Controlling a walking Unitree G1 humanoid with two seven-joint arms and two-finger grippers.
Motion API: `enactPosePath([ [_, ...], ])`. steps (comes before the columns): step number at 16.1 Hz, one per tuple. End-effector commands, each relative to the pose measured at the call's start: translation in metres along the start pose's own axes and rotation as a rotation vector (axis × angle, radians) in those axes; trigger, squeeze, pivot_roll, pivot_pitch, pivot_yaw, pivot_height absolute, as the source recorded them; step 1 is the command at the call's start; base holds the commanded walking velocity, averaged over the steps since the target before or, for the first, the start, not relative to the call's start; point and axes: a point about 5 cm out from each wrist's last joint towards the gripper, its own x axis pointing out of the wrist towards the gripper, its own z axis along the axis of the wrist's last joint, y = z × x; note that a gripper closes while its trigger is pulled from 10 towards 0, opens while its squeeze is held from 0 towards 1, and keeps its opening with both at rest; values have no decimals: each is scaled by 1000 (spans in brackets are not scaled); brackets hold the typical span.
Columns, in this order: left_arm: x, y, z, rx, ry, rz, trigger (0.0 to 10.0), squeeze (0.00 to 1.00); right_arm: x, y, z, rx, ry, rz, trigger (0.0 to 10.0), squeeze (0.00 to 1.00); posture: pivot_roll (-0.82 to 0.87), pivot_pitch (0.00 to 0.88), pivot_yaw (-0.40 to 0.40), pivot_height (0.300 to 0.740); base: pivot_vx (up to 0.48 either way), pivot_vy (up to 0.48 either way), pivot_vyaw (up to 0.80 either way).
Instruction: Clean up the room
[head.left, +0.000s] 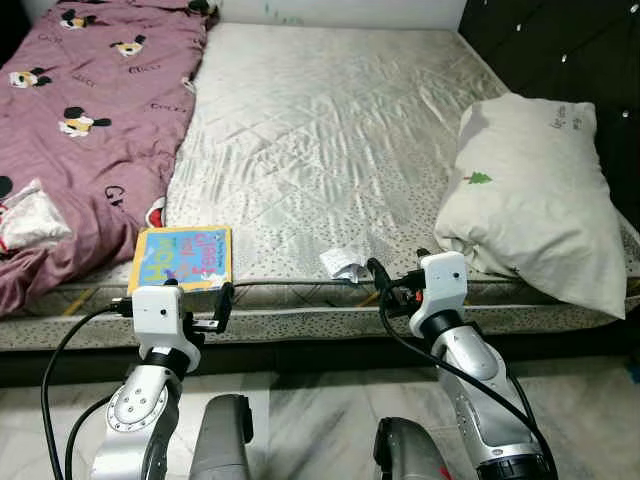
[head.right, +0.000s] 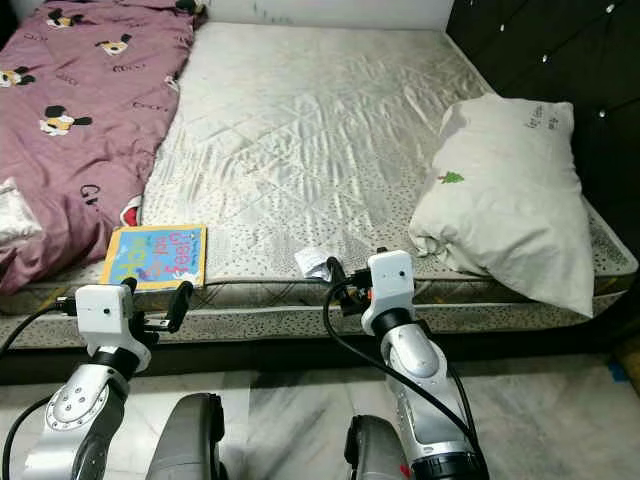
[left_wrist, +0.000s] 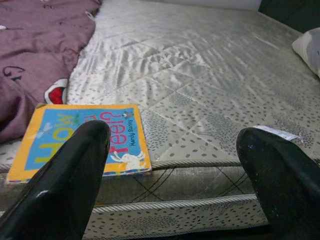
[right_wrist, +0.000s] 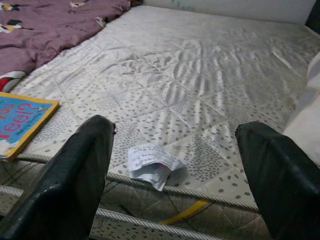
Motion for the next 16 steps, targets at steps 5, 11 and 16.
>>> enactPosePath([
  [5,1,-2,2,-5,-1,-8,10000,0,1,-1,1,-11,6,10,10000,0,41,110,-47,600,310,0,0],
  [11,3,-2,2,-10,1,-9,10000,0,2,-1,1,-16,8,16,10000,0,38,115,-47,600,347,0,0],
  [16,4,-2,1,-12,2,-7,10000,0,2,3,2,-24,-3,48,10000,0,38,113,-49,600,355,0,315],
])
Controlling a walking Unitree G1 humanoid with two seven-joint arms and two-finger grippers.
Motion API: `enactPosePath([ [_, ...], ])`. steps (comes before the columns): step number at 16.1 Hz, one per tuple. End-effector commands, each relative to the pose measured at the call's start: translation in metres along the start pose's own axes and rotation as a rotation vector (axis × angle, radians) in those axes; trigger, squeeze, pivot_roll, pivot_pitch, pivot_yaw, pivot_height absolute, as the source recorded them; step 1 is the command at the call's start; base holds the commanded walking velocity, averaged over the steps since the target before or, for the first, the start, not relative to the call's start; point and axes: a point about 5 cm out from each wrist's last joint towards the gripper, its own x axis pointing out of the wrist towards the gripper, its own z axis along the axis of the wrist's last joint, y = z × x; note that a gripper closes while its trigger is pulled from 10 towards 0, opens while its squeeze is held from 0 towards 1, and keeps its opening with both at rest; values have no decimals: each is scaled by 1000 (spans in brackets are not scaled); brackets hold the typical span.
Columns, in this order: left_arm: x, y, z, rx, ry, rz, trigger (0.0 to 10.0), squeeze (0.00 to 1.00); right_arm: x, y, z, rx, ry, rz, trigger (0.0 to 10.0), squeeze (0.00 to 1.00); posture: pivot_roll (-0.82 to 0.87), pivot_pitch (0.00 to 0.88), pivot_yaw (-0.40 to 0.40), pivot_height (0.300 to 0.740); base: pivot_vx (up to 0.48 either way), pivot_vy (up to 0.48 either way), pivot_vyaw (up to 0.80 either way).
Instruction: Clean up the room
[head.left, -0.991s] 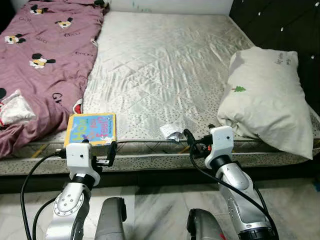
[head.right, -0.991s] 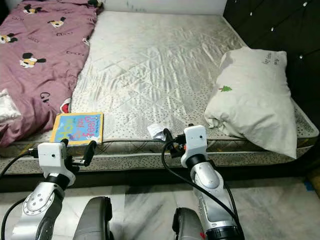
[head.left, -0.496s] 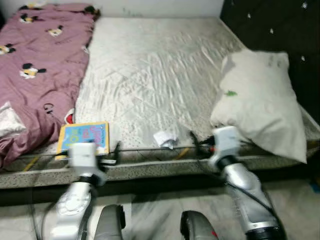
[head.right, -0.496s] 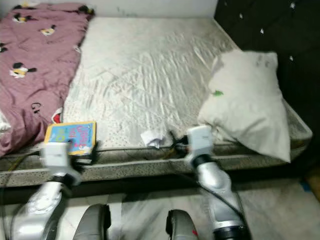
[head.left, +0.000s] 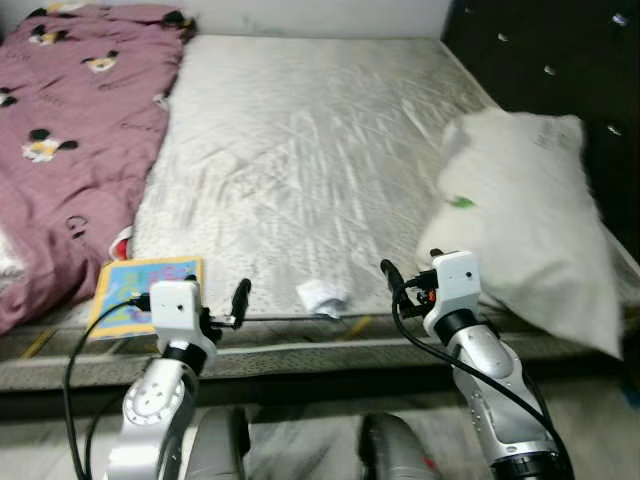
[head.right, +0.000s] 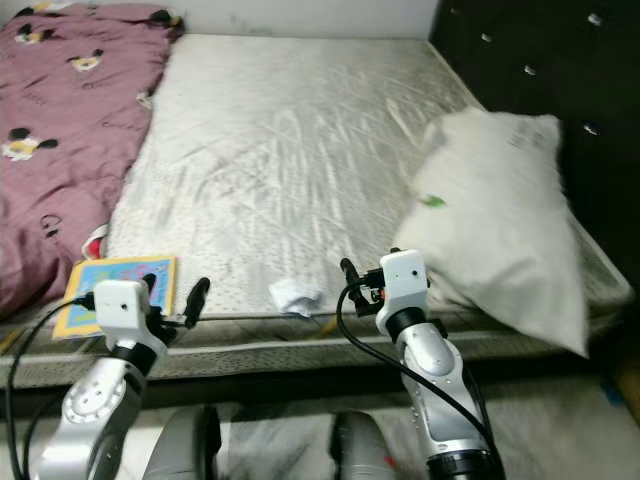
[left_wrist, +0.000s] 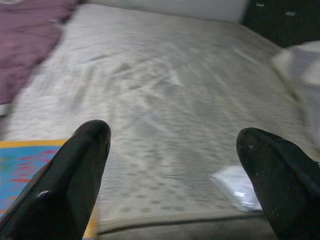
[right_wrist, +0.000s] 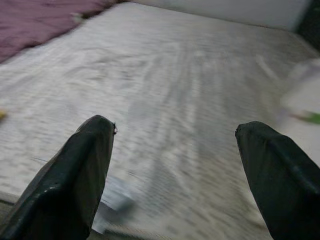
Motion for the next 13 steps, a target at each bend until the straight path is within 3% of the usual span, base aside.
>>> enactPosePath([
  [1,-3,8,-2,9,14,25,10000,0,3,9,4,-1,-18,37,10000,0,38,113,-49,600,356,0,788],
  [3,-3,8,-2,5,18,28,10000,0,3,8,4,-2,-13,38,10000,0,37,112,-50,600,165,0,428],
  [9,-2,9,-5,-9,33,34,10000,0,5,9,1,-4,7,50,10000,0,37,112,-50,600,0,0,0],
  [13,-1,9,-5,-9,39,36,10000,0,4,11,-1,-13,20,65,10000,0,37,112,-50,600,0,0,800],
])
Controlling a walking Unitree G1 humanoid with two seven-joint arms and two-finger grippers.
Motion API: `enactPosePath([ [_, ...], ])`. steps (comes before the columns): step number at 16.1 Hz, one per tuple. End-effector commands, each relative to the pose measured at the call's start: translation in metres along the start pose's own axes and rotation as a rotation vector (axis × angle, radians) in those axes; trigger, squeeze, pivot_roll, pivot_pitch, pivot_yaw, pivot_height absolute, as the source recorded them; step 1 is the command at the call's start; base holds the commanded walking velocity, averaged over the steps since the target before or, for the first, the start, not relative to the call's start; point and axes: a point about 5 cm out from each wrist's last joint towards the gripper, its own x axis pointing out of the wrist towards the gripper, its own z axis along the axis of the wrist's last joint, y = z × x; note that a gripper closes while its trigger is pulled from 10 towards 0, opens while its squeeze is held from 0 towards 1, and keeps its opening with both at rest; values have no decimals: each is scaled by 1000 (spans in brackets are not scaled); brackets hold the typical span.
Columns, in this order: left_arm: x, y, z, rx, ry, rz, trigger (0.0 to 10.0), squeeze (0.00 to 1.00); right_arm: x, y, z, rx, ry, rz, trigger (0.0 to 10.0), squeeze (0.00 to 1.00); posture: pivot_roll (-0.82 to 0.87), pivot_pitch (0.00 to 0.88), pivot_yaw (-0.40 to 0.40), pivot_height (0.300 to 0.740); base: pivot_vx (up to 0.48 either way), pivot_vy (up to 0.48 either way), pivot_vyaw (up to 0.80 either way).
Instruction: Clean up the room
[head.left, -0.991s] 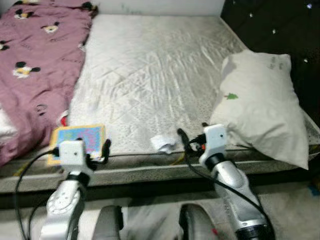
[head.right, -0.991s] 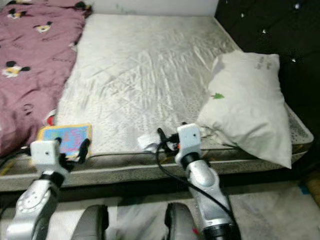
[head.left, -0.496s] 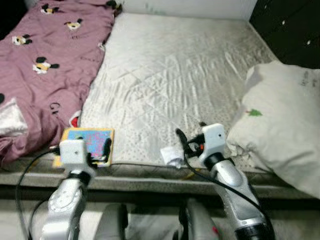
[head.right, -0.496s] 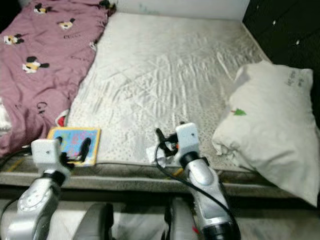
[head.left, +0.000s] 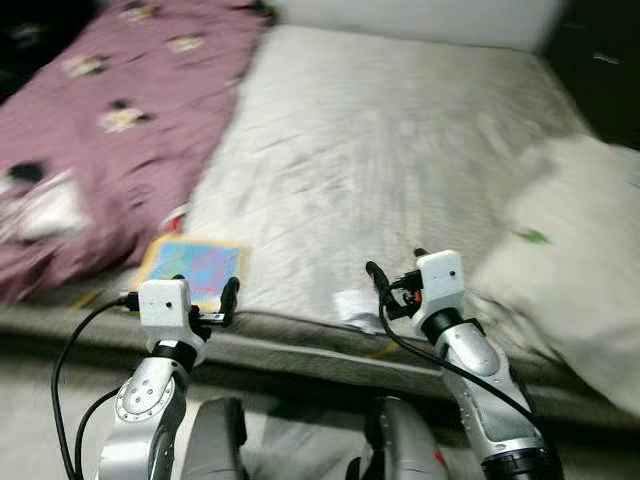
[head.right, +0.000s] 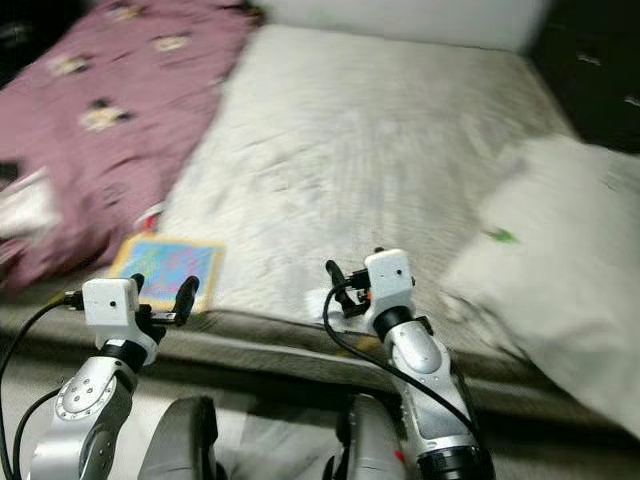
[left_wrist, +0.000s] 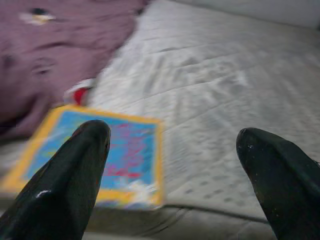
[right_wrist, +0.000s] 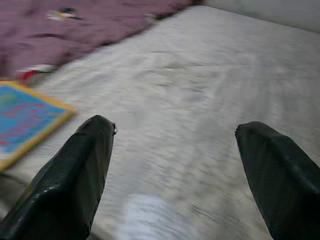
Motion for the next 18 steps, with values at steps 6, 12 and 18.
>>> enactPosePath([
  [6,-1,2,-5,1,32,4,10000,0,0,0,-3,32,12,11,10000,0,39,113,-52,590,0,0,115],
  [12,-1,1,-4,6,26,7,10000,0,2,2,-1,15,14,35,10000,0,48,104,-56,532,0,0,0],
  [18,-1,2,-4,-3,22,6,10000,0,5,-4,-2,-11,38,37,10000,0,51,95,-59,532,0,0,0],
])
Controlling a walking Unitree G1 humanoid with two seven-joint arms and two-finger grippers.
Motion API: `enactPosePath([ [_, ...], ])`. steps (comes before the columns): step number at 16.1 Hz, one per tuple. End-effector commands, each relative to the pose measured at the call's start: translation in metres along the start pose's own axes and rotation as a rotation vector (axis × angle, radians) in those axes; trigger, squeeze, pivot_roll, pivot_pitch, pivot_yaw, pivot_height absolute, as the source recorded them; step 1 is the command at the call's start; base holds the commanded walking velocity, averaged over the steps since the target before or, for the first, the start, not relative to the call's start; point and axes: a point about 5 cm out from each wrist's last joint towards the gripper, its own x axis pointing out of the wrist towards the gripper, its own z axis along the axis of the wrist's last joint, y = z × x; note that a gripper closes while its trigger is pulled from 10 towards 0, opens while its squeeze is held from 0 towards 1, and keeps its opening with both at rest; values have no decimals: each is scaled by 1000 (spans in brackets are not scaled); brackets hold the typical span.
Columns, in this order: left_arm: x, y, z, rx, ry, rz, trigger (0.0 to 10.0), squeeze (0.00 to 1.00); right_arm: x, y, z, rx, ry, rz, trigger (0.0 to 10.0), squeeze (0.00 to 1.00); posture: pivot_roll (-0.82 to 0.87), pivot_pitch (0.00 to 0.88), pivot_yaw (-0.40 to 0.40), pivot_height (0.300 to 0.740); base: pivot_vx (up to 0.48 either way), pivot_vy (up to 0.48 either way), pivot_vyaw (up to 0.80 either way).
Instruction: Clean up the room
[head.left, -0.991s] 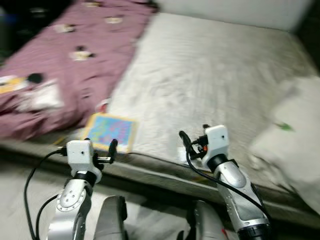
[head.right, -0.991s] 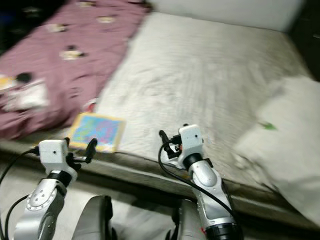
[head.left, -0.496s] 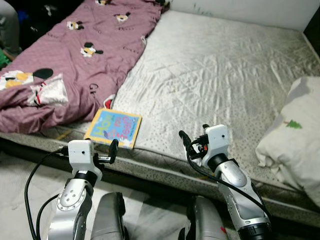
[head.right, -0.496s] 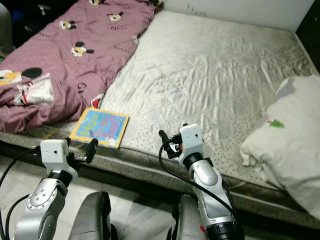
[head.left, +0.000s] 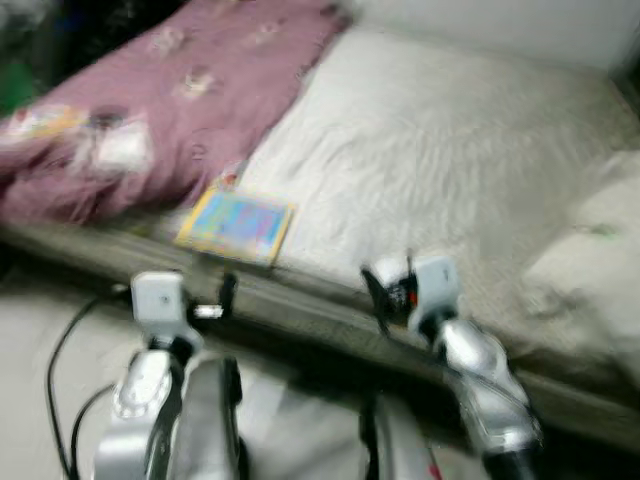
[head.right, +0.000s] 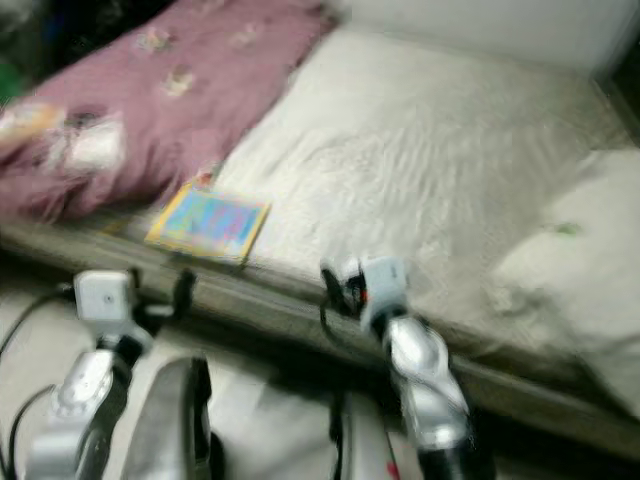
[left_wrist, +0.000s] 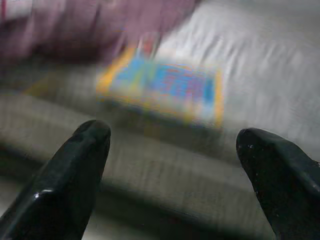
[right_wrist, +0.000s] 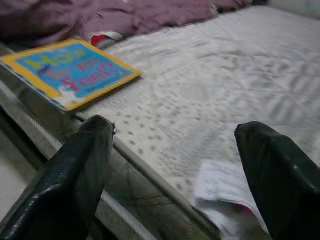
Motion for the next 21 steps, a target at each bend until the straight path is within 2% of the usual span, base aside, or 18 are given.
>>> enactPosePath([
  [1,0,1,3,2,-9,-10,10000,0,0,1,-4,6,18,-4,10000,0,53,96,-60,532,0,0,0],
  [12,1,-1,3,6,-14,-34,10000,0,1,-1,-5,17,12,-30,10000,0,50,104,-53,532,271,0,0],
  [19,0,2,2,5,3,-12,10000,0,1,-14,-14,-17,71,-49,10000,0,55,106,-57,532,0,0,0],
  [21,-2,4,3,12,5,6,10000,0,0,-14,-18,-38,113,-22,10000,0,57,109,-58,532,0,0,0],
])
